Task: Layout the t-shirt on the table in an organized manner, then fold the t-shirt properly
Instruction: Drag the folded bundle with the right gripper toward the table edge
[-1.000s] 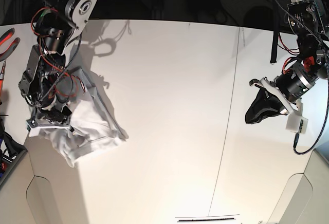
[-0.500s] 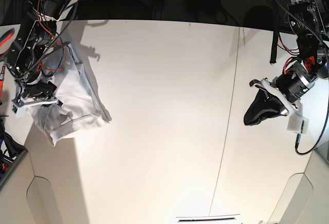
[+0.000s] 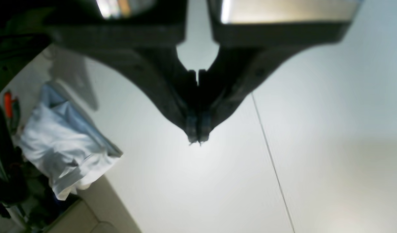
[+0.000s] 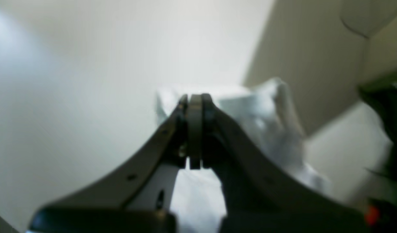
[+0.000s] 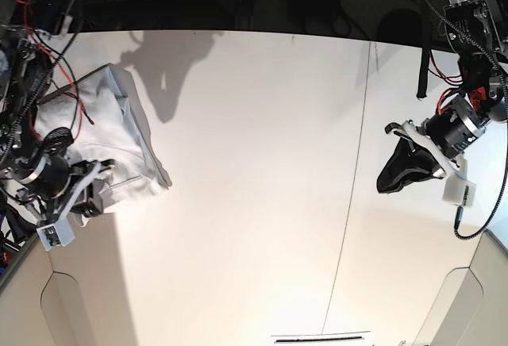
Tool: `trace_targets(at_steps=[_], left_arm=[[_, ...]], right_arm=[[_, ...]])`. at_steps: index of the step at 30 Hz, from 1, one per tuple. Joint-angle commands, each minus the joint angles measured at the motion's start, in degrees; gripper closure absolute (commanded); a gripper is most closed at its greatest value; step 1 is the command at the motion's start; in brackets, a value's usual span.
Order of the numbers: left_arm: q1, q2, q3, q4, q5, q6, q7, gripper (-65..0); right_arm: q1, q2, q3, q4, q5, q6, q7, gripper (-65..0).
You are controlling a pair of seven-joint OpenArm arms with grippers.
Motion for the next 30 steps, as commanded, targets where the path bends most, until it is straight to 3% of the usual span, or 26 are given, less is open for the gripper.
trace_targets(at_steps=[1,9,13,18,22,26,30], left_arm=[[-0.6,-0.7,-0.2,0.9,-1.1,-0.4,-1.0,0.0],[-0.6,-0.7,-0.2,0.9,-1.1,-0.4,-1.1,0.0],[-0.6,-0.6,-0.2,0.9,-1.4,-0.4,-1.1,0.0],[-0.6,-0.6,-0.2,0.8,-1.5,-0.4,-1.1,0.0],[-0.6,-0.6,-0.2,0.8,-1.5,-0.4,-1.1,0.0],[-0.6,-0.7,-0.2,0.8,-1.5,-0.4,-1.1,0.0],[-0.6,-0.7,-0.2,0.8,-1.5,-0.4,-1.1,0.0]], right_arm=[[0.9,1.9,-0.3,0.9,0.8,0.8,1.2,0.0],[-2.6,10.4,-5.0,-2.6,2.9,2.5,4.9,0.0],[-1.9,12.8,-8.9,-11.1,-1.0,2.4,9.2,0.0],[-1.1,12.8,-11.6,-22.4,-4.7,2.2,15.7,0.0],[-1.1,11.9,-11.6,-29.8,-7.7,2.0,17.1,0.0],[-1.2,11.3,-11.3,-34.8,-7.9,-1.4,17.0,0.0],[-1.2,7.6,-9.4,-36.2,-6.2,-6.1,16.8,0.0]])
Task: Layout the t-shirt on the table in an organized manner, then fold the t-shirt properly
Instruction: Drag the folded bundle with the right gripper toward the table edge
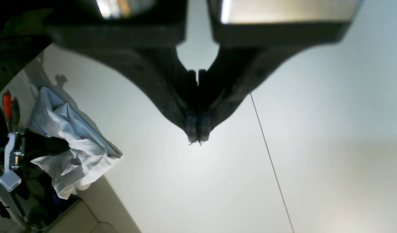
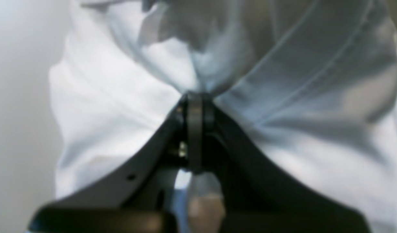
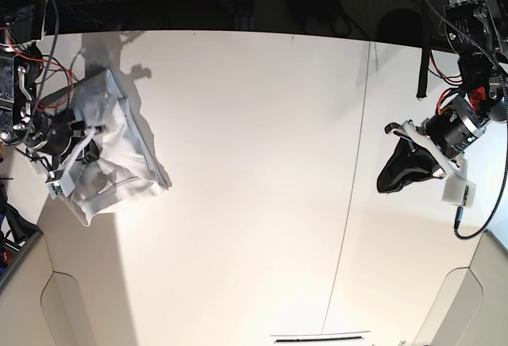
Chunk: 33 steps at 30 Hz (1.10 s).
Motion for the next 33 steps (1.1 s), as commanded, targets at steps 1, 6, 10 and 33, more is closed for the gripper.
trace_targets(at_steps=[1,6,10,33], left_arm=[[-0.6,-0.6,-0.2,0.8,-1.5,-0.4,-1.1,0.0],[-0.6,-0.7,-0.2,0.8,-1.4,-0.4,-1.1,0.0],[-0.6,-0.7,-0.2,0.8,-1.5,-0.4,-1.1,0.0],[-0.9,-0.7,-0.3,0.8,-4.0,-0.4,-1.9,0.0]], right_arm=[[-0.2,-1.0,0.6,-0.7,-1.5,-3.6,-2.9,0.0],[-0.2,-9.2,5.3,-0.6,-2.2,-12.4,-2.1,0.0],[-0.2,-14.9,8.8,-0.6,-2.4,-16.7,-0.1,0.0],[0.9,-18.5,9.9,28.7,-3.6,-12.8,-2.0,0.0]])
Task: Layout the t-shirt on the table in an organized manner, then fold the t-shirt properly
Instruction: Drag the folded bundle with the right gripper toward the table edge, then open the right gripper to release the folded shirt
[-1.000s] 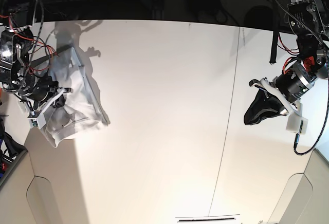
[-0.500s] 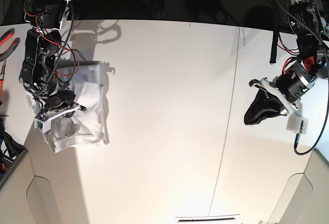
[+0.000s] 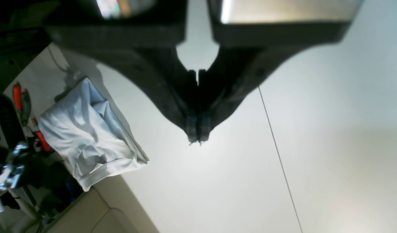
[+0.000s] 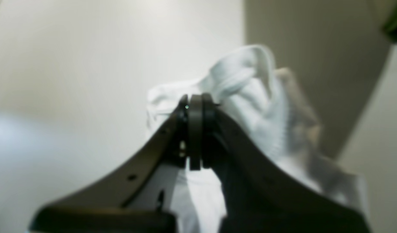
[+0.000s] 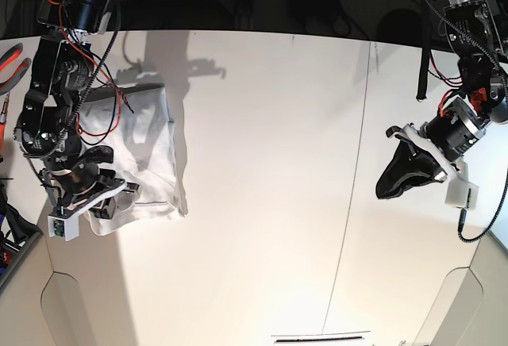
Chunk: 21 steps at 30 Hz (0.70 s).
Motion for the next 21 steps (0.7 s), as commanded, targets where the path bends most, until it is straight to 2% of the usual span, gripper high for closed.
trace_targets(at_steps=[1,8,17,21], left_arm=[[-0.6,-0.7,-0.3,0.9,-2.1,-0.4,-0.4,0.0],[0.9,-1.0,-3.4,1.0,-11.5,-0.7,7.1,0.0],[15.0,-7.9,-6.9,1.0,-18.9,-0.7,11.3,0.0],[22.1,-10.1,-7.1,1.0,-20.2,-0.7,13.9,0.0]], right_arm=[[0.3,0.4,0.1,2.4,0.1,0.3,0.5,0.0],[-8.9,3.6,0.1,13.3,-0.2,1.2,-0.8,0.0],[-25.5,10.9,0.1,21.0,0.1,1.5,-2.3,0.0],[-31.4,13.4,0.1,21.1,2.7,5.6,-6.0,0.0]])
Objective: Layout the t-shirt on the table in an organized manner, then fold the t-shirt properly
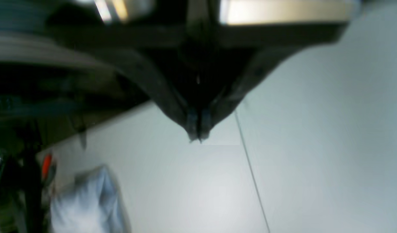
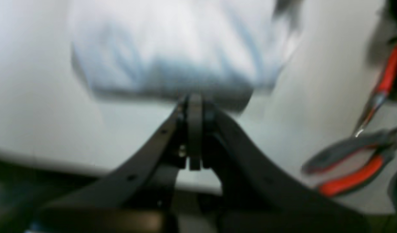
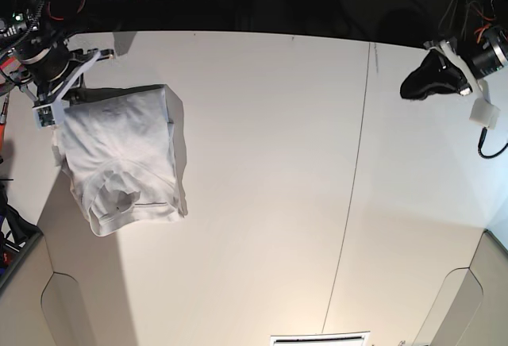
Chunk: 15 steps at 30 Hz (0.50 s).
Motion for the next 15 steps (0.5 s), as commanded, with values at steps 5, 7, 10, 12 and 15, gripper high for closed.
trace_targets(at_steps=[5,7,10,12,15], left_arm=[[10.9,-3.9,-0.4,1.0,-2.0,-0.5,0.5,0.0],[15.9,-5.9,-0.3,0.9,-2.0,-0.5,0.6,0.0],[22.7,-8.3,-0.3,0.1,-2.1,-0.5,-0.2,0.0],[25.8,-9.3,-0.3,-1.6,-2.0,-0.5,-3.0,0.0],[28.5,-9.9,-0.3,-6.4,-0.7,-0.5,-9.8,0.0]], right_arm=[[-7.5,4.2,0.2,1.1,6.7,4.3,-2.5,0.0],[-11.0,5.8,0.2,1.1,8.8,4.8,-2.5,0.0],[-15.8,7.9,0.2,0.7,11.6,5.1,-2.4,0.0],[-18.1,9.1,0.2,-0.6,14.0,5.1,-2.4,0.0],[-20.1,11.0,-0.3,-5.2,18.3,5.1,-2.4,0.0]])
